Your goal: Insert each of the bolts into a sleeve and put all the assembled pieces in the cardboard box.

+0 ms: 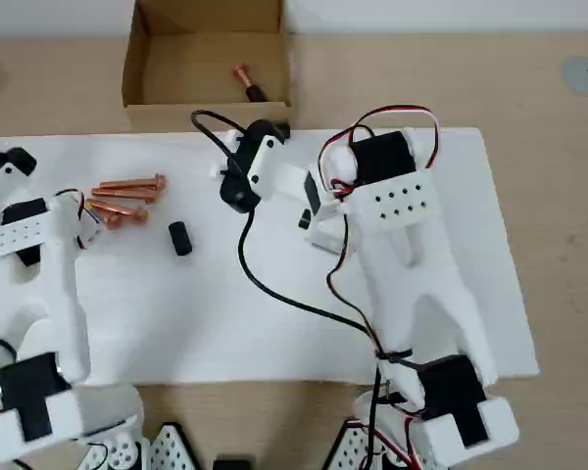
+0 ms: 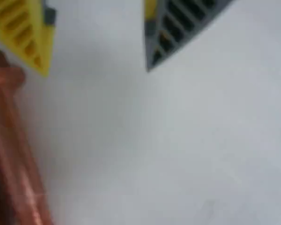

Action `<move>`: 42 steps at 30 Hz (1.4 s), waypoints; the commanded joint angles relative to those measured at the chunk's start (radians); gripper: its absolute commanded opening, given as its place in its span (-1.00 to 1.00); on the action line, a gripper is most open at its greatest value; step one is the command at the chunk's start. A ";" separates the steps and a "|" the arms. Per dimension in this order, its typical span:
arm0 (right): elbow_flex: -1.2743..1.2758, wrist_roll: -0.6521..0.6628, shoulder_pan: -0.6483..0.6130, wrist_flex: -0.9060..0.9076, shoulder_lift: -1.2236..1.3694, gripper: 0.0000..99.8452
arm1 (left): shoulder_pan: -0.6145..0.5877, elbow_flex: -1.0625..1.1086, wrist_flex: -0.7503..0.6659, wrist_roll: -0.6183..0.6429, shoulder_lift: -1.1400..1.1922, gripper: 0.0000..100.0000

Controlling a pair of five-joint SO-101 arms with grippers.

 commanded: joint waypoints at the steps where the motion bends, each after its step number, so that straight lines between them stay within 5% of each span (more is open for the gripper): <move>1: -0.002 0.003 -0.008 -0.012 -0.048 -0.98 | -0.008 -0.109 -0.006 -0.031 0.067 -0.71; 13: -0.002 0.006 -0.008 -0.014 -0.042 -0.98 | -0.006 -0.183 -0.005 -0.044 0.059 -0.71; 21: 0.016 0.006 -0.008 -0.029 -0.042 -0.98 | 0.032 -0.186 0.000 -0.328 -0.061 -0.70; 33: 0.047 0.006 -0.007 -0.048 -0.047 -0.98 | 0.043 -0.169 -0.002 -0.442 -0.058 -0.70; 39: 0.047 0.006 -0.007 -0.046 -0.047 -0.98 | 0.043 -0.167 -0.023 -0.457 -0.033 -0.70; 42: 0.047 0.006 -0.007 -0.044 -0.047 -0.98 | 0.037 -0.173 -0.025 -0.362 0.038 -0.70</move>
